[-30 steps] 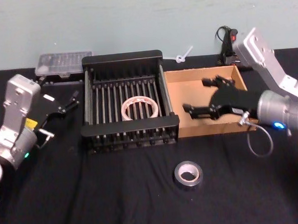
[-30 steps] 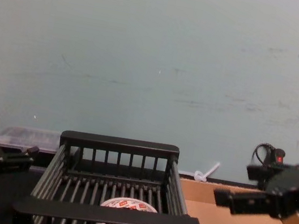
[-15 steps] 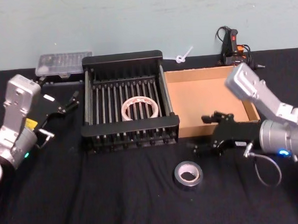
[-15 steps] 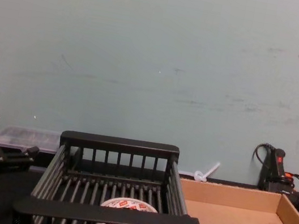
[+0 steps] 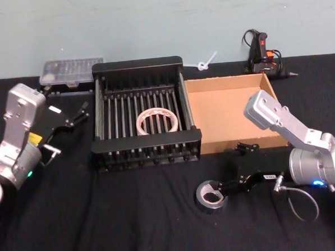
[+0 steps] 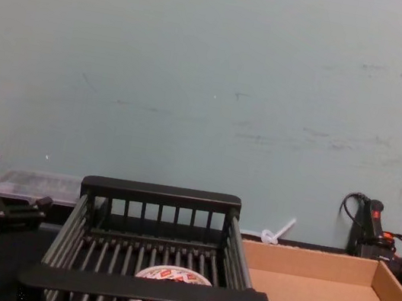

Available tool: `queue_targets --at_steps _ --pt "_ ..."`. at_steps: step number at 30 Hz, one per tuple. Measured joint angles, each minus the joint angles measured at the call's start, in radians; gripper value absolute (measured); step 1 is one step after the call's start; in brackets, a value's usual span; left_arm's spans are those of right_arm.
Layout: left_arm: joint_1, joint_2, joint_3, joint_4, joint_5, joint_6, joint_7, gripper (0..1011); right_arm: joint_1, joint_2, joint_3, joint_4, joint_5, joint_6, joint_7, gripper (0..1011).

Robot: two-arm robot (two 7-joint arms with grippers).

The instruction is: Pick up the white tape and place it into the black box , Pick up the silver tape and place it into the brown box.

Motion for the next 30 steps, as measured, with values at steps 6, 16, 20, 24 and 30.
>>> queue_targets --at_steps 6,16,20,24,30 --pt "0.0 0.0 0.0 0.0 0.0 0.0 0.0 1001 0.006 0.004 -0.017 0.006 0.0 0.005 0.008 1002" --pt "0.0 0.0 0.0 0.0 0.0 0.0 0.0 1001 0.012 0.007 -0.037 0.015 0.0 0.013 0.016 1002" --pt "0.0 0.0 0.0 0.0 0.0 0.0 0.0 1001 0.015 0.006 -0.043 0.019 0.0 0.014 0.017 1002" --pt "0.0 0.0 0.0 0.0 0.0 0.0 0.0 1001 0.018 0.002 -0.049 0.028 0.0 0.015 0.017 1002" --pt "0.0 0.0 0.0 0.0 0.0 0.0 0.0 1001 0.024 -0.007 -0.056 0.042 0.0 0.016 0.016 1002"
